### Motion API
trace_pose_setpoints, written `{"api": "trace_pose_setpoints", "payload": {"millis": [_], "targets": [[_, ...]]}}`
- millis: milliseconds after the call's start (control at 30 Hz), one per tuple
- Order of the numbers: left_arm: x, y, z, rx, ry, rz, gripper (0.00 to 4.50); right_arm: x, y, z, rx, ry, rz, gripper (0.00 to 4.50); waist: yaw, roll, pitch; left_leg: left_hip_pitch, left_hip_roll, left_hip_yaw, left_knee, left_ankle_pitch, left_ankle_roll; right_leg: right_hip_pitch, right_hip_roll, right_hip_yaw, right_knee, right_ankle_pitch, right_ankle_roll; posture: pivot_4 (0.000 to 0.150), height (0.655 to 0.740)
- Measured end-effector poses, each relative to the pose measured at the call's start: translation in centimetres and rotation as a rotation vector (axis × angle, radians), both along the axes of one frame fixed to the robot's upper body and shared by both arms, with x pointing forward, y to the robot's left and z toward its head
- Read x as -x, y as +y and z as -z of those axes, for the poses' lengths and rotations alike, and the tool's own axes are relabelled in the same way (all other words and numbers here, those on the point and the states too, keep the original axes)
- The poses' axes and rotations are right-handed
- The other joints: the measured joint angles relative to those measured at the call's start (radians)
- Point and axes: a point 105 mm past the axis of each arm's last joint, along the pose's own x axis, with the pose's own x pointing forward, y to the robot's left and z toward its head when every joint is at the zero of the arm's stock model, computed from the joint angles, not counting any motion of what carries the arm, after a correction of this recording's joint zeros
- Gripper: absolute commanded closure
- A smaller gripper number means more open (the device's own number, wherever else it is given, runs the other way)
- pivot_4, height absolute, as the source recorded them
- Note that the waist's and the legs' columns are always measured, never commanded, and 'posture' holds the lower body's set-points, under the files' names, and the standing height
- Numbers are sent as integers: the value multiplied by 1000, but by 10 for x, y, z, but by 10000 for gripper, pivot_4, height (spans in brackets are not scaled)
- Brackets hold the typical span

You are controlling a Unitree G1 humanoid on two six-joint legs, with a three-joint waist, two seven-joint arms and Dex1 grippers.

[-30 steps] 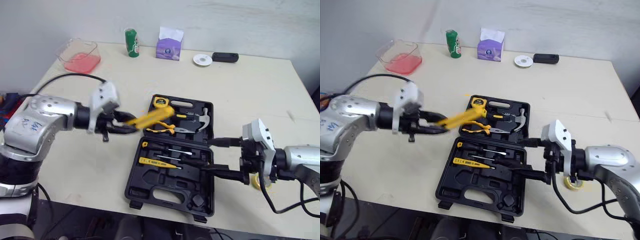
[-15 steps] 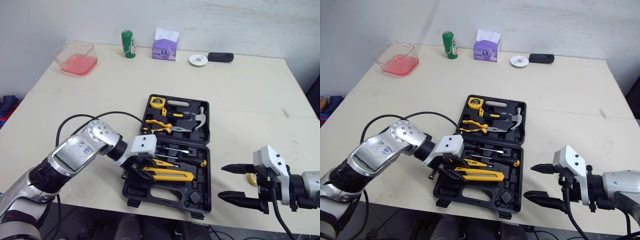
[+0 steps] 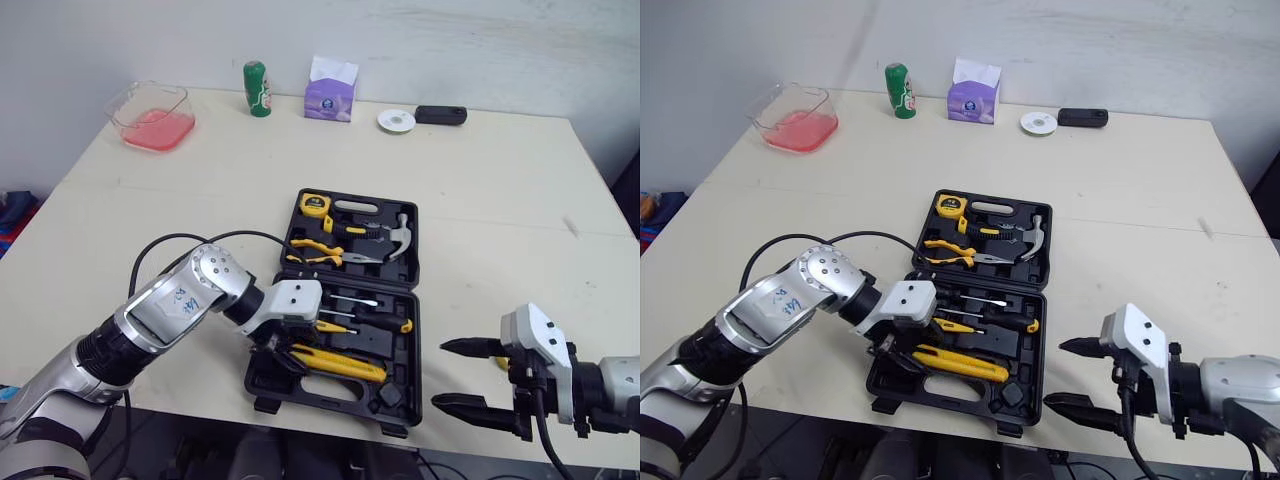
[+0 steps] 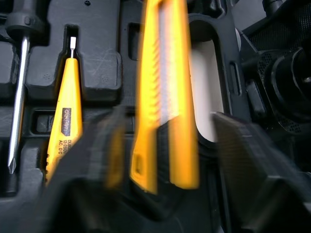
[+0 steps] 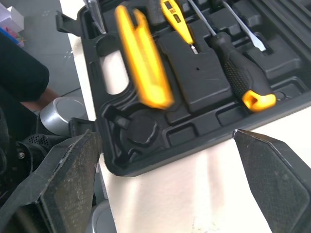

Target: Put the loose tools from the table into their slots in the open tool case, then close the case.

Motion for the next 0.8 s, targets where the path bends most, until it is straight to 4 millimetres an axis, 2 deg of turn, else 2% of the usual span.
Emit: {"api": "trace_pose_setpoints", "payload": {"millis": [100,167,200,300,500,533,633,800], "targets": [[-3,7,-9,33,6,-38,306,-2,-2,-4,6,-24,14,0,-1,0,0,0,0,0,0,0,0,0,0,0,0,0,0,1500,7244],[-2,8,-16,119,-3,-38,306,-2,-2,-4,0,-27,21,0,0,0,0,0,0,0,0,0,0,0,0,0,0,0,0,1500,7244],[-1,6,-19,175,-8,-32,3008,-2,-2,-4,-2,-26,24,0,1,0,0,0,0,0,0,0,0,0,-1,0,0,0,0,1500,7244],[2,-2,-24,320,-28,-13,12852,-2,-2,-4,-2,-27,25,0,1,0,0,0,0,0,2,0,0,0,-1,1,1,0,0,1500,7244],[-1,-4,-21,493,-34,-39,41665,-4,0,-6,-4,-41,17,0,-1,1,0,1,0,0,4,-1,1,1,0,1,2,0,0,1500,7244],[-3,-3,-17,511,-18,-64,44538,-4,1,-6,-5,-47,13,0,-1,1,-1,1,0,1,4,-1,1,2,0,1,2,0,0,1500,7244],[-3,-2,2,504,18,-89,44538,-4,3,-5,-7,-50,-2,0,0,1,-1,1,1,0,4,-1,1,1,0,1,2,0,0,1500,7244],[-8,1,21,394,-67,-57,44538,-6,4,-5,-3,-60,-6,0,1,1,-1,1,0,0,4,-1,1,1,-1,1,2,0,0,1500,7244]]}}
